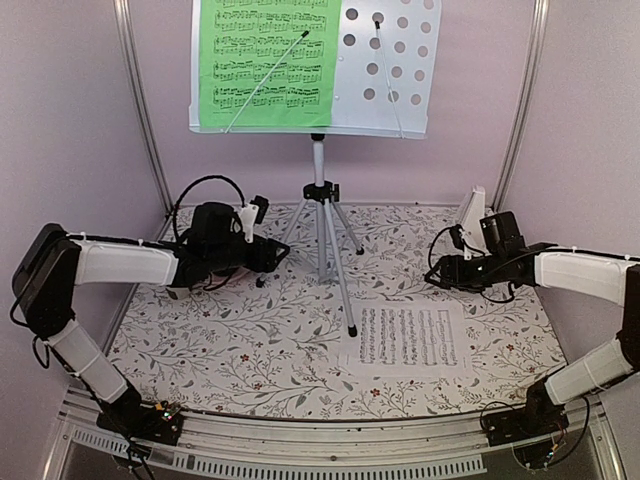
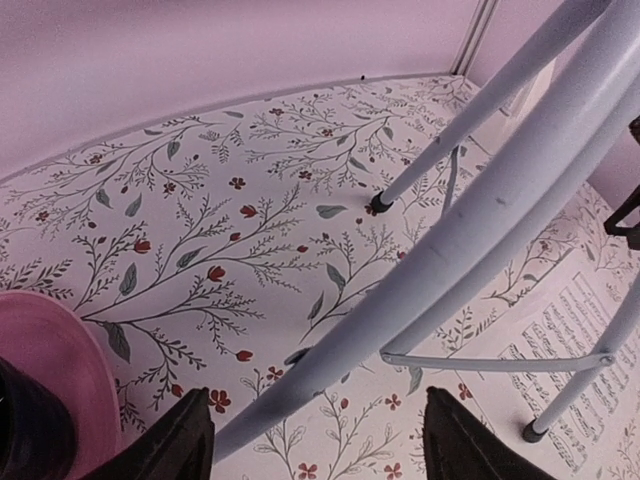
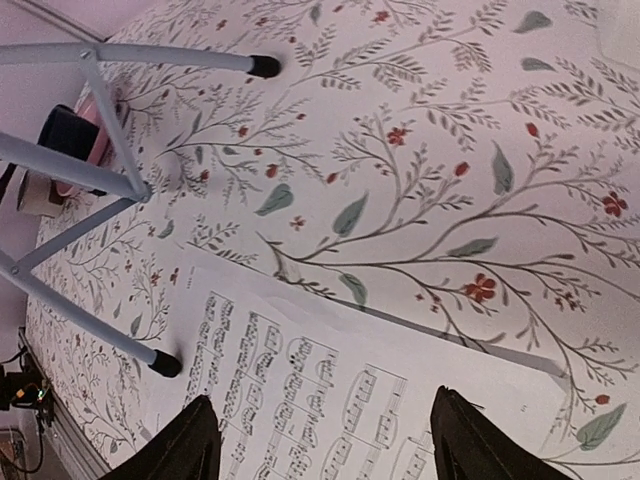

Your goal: Set up the instrument practice props

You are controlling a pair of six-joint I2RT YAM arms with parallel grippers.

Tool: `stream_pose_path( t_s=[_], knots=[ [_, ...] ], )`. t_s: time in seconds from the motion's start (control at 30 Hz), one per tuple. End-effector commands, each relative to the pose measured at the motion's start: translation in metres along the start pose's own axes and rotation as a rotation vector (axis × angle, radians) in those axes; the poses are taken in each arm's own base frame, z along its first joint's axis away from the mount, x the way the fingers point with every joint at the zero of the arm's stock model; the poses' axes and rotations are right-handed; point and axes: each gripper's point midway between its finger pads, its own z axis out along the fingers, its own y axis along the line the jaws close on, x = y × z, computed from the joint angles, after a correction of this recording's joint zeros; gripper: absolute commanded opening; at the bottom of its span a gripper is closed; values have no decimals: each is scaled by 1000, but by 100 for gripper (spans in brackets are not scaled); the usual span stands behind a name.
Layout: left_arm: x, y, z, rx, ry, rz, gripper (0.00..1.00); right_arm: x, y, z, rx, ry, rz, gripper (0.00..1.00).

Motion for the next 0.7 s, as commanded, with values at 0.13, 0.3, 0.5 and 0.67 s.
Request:
stream_pose_path(
  t_s=[0.13,0.3,0.5,0.67],
  knots=[
    [7,-31,-12,159,-41,23,68,28,-83,-23,129,27,327,73],
    [47,-71,-30,246,26,94,58,42,-93,-21,123,50,401,71],
    [85,-108,-38,376,78,44,47,54,-101,-7,101,85,464,66],
    [128,-157,-54,485,136,229,42,63,-104,5,81,111,486,60]
  ],
)
